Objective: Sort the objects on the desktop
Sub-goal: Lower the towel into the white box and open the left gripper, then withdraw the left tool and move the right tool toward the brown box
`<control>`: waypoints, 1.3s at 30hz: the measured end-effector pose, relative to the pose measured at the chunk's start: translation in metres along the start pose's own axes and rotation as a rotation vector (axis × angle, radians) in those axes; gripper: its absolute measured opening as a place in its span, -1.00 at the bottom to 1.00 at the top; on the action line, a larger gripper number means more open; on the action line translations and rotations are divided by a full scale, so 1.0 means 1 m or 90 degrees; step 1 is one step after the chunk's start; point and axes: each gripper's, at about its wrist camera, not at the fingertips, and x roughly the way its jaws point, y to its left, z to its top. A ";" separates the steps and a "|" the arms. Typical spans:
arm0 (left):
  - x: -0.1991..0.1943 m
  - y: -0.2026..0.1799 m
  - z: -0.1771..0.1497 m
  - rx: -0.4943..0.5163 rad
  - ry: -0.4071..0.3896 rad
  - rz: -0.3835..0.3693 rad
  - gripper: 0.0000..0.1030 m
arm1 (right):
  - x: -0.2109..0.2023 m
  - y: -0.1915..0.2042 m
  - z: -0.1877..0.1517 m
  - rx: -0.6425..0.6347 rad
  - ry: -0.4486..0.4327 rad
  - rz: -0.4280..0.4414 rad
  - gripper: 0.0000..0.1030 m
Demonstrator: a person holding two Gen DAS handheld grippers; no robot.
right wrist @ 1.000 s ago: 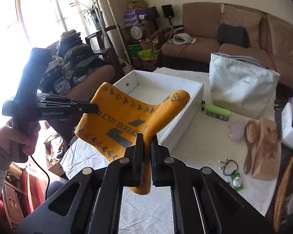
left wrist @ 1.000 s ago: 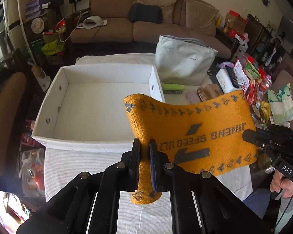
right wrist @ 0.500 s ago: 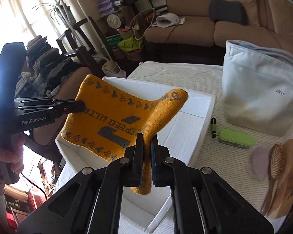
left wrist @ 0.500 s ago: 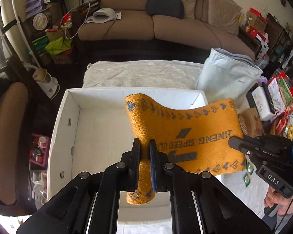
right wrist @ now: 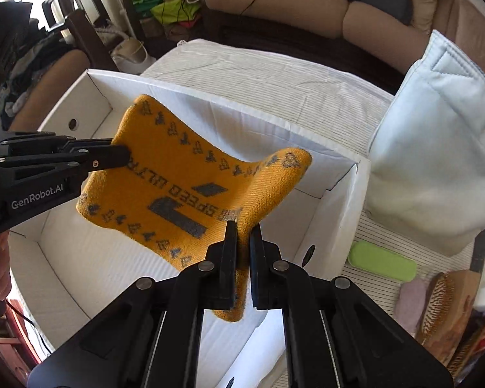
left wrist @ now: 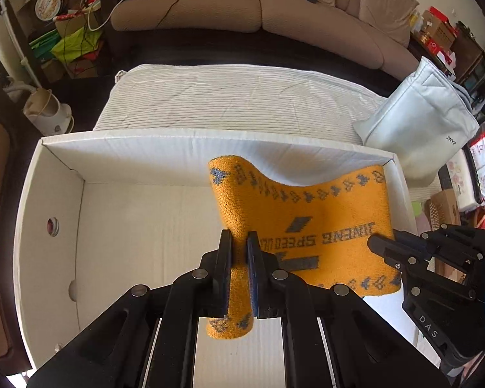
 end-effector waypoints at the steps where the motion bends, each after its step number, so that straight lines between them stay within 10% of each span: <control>1: 0.004 0.002 0.002 -0.003 0.006 0.003 -0.84 | 0.003 -0.001 0.001 -0.002 0.008 -0.012 -0.87; 11: 0.032 0.011 0.003 -0.006 0.037 0.025 -0.84 | 0.029 0.003 0.009 -0.064 0.104 -0.164 -0.67; 16: 0.051 0.011 0.001 0.008 0.058 0.046 -0.84 | 0.016 0.017 0.012 -0.105 0.098 -0.182 -0.38; 32: 0.074 -0.005 0.006 0.052 0.073 0.107 -0.79 | -0.011 0.024 0.005 -0.120 0.057 -0.158 -0.37; 39: 0.056 0.010 0.002 0.058 0.054 0.227 0.11 | -0.017 0.020 0.000 -0.110 0.045 -0.144 -0.37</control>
